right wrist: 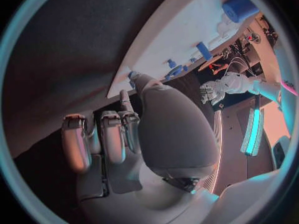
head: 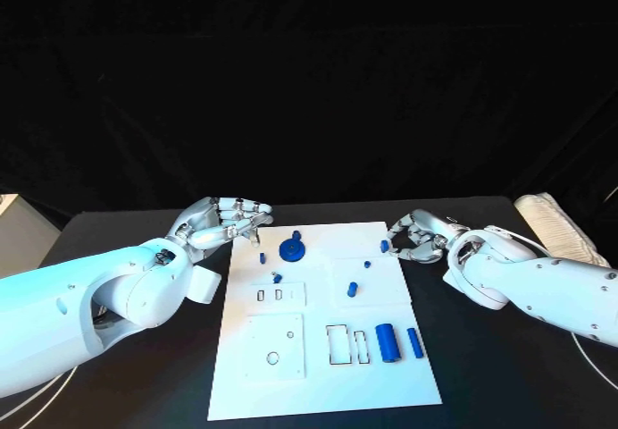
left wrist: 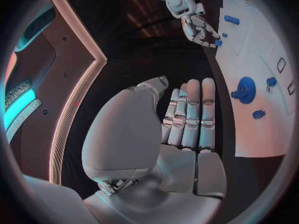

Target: Assemble the parts on the task board

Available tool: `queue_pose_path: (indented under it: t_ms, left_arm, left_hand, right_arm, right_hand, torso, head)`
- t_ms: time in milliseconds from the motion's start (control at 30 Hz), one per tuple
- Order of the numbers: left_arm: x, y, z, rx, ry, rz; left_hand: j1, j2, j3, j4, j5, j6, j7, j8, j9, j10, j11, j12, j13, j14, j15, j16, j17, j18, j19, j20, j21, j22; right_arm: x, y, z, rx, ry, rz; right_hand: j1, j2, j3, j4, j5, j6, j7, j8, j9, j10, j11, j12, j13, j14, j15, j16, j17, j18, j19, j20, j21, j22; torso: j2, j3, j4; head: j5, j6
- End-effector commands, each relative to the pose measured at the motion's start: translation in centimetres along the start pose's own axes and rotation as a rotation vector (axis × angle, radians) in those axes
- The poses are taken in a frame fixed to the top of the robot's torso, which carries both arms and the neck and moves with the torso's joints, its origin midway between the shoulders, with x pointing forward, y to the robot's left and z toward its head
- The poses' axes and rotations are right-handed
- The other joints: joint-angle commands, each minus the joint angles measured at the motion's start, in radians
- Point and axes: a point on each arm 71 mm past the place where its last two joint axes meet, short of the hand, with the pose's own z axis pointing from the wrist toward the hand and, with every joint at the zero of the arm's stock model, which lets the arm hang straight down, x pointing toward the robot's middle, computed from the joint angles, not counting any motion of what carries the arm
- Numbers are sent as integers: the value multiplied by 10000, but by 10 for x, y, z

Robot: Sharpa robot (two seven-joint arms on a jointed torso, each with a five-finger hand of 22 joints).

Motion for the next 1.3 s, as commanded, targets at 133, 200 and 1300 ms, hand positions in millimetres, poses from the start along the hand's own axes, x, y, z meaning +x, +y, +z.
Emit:
queue_pose_path:
  t_ms: [133, 200, 1300]
  left_arm:
    - [2, -1, 0, 89, 207, -35]
    - [2, -1, 0, 83, 208, -35]
    - [1, -1, -1, 31, 196, 26]
  left_hand:
    - [10, 15, 32, 8, -32, -52, 6, 33, 9, -33, -10, -22, 14, -37, -2, 33, -8, 130, -68, -15, 66, 9]
    - [10, 15, 32, 8, -32, -52, 6, 33, 9, -33, -10, -22, 14, -37, -2, 33, -8, 130, -68, -15, 66, 9]
    - [7, 17, 39, 7, -33, -55, 11, 34, 12, -38, -7, -24, 15, -43, 0, 37, -12, 131, -81, -13, 77, 16]
  right_arm:
    - [2, 3, 2, -50, -125, 128]
    - [3, 4, 2, -71, -111, 140]
    - [10, 11, 9, -205, 366, 134]
  right_hand:
    - [-3, 126, 68, -9, -19, 14, 37, -16, -16, 882, 47, 59, 2467, 1044, 101, 43, 2634, -145, 1064, 73, 22, 2634]
    - [-3, 126, 68, -9, -19, 14, 37, -16, -16, 882, 47, 59, 2467, 1044, 101, 43, 2634, -145, 1064, 73, 22, 2634]
    - [-69, 358, 783, -184, -38, 695, -254, 284, 29, 1038, -178, 234, 2614, 1044, -214, 43, 2634, -145, 1064, -173, 22, 2634]
  torso:
    - [-5, -4, -15]
    - [-3, 0, -19]
    - [2, -6, -19]
  head:
    - [23, -7]
    - [33, 14]
    - [44, -39]
